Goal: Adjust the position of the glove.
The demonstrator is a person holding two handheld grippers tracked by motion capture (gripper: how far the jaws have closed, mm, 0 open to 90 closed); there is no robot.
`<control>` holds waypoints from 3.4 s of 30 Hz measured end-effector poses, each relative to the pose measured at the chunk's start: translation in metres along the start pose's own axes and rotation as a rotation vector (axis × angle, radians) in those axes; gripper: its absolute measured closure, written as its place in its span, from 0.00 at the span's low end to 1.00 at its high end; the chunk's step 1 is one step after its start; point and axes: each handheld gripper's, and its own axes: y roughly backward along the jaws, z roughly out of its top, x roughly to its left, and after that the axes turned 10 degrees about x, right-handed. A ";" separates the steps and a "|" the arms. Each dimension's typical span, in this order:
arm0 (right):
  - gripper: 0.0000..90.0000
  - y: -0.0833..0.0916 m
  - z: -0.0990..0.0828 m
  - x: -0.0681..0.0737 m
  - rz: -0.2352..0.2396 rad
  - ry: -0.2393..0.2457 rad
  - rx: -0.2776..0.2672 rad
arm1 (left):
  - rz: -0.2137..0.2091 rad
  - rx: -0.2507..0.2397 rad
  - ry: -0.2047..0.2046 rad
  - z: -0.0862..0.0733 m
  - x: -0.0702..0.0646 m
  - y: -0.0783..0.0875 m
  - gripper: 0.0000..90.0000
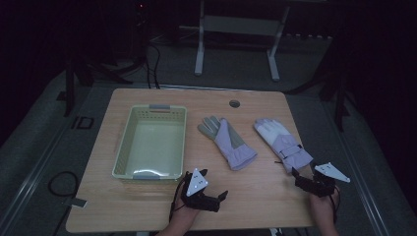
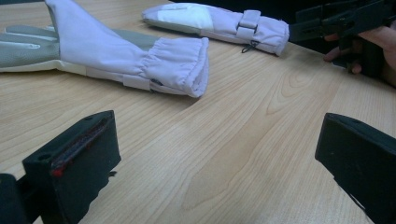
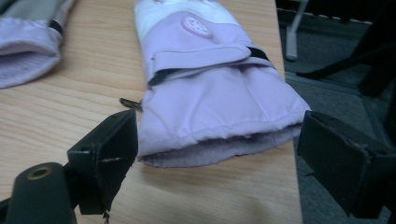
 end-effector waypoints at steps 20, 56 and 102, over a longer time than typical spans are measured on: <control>0.17 0.006 0.037 -0.002 0.175 0.035 0.107 | 0.010 0.007 -0.005 0.000 -0.002 -0.001 0.00; 0.16 -0.023 0.148 0.078 0.340 0.166 0.067 | 0.007 0.010 -0.010 0.001 -0.003 -0.001 0.00; 0.63 -0.144 0.150 0.153 0.464 0.244 0.354 | -0.001 0.014 -0.017 0.001 -0.004 -0.003 0.00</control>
